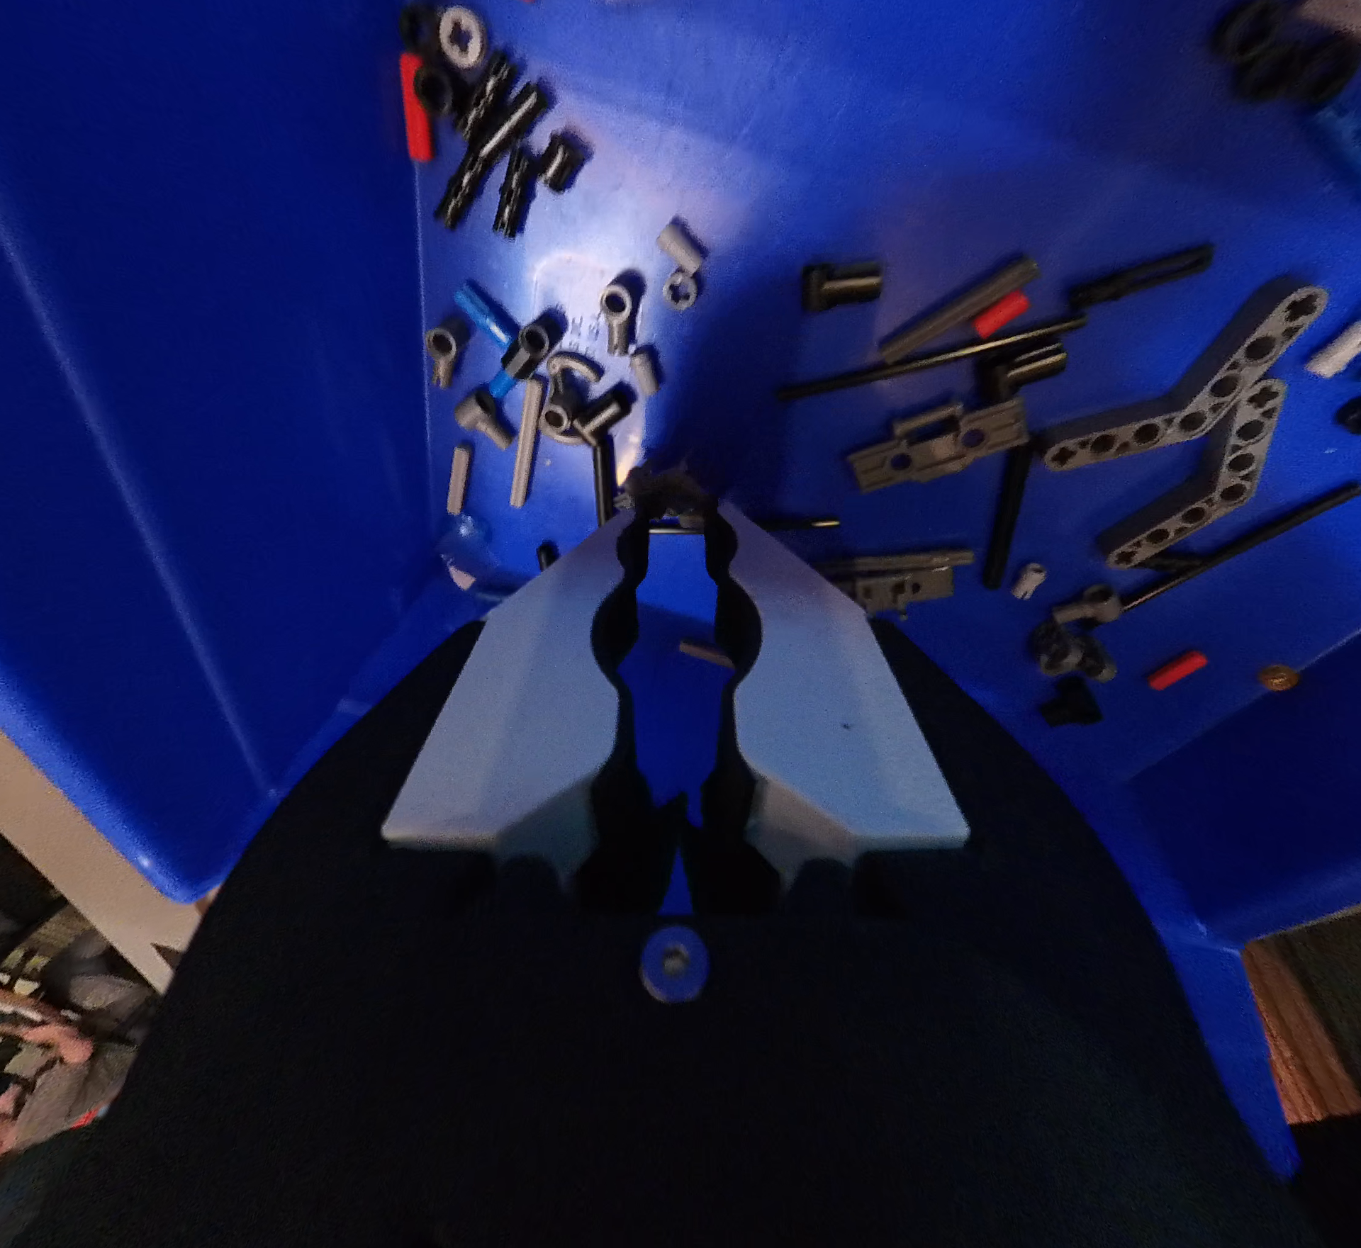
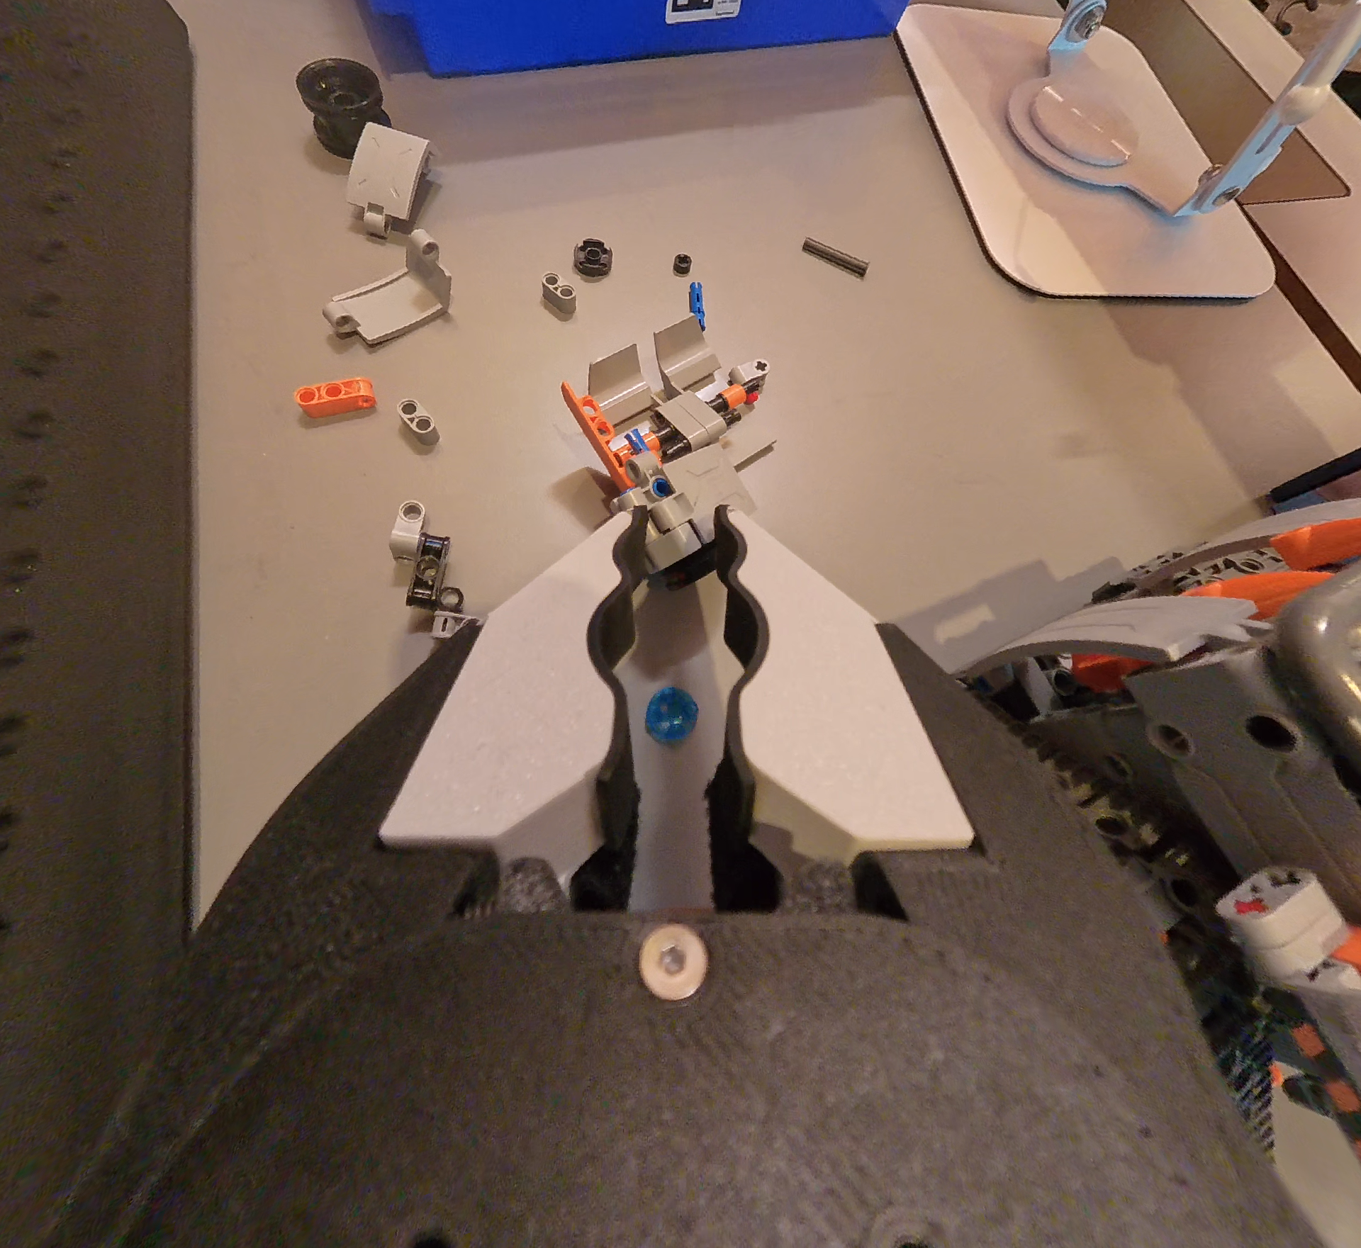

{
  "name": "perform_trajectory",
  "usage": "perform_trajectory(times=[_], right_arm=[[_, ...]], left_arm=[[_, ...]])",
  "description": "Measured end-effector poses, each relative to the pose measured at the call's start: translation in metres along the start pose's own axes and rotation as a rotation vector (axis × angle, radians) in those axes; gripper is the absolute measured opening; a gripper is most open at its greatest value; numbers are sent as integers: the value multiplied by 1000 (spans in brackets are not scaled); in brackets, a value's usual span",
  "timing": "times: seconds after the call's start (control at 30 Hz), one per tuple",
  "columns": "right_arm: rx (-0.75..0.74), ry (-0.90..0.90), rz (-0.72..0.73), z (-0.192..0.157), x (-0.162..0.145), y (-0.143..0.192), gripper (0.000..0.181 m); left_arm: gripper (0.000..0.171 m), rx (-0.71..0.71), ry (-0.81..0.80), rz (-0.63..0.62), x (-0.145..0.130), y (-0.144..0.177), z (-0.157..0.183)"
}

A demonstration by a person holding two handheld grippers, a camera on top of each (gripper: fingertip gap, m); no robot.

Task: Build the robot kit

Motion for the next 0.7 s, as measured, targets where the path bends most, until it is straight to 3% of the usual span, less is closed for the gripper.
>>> perform_trajectory(times=[0.23, 0.47, 0.7], right_arm=[[0, -9, 5, 1, -1, 0, 16], [5, -3, 12, 1, -1, 0, 17], [11, 5, 21, 1, -1, -1, 16]], left_arm=[[14, 55, 51, 65, -10, 13, -10], [30, 106, 96, 135, -19, 35, -18], [39, 27, 40, 224, -7, 43, 3]])
Point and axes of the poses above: each gripper's, where its closed fingertips meet, y back along the fingers, x out of its top, z = x × y across the jaws, the point moved 8 cm from there along y, back along the fingers, and after that the axes turned 4 degrees about z, right-handed, at the moved point
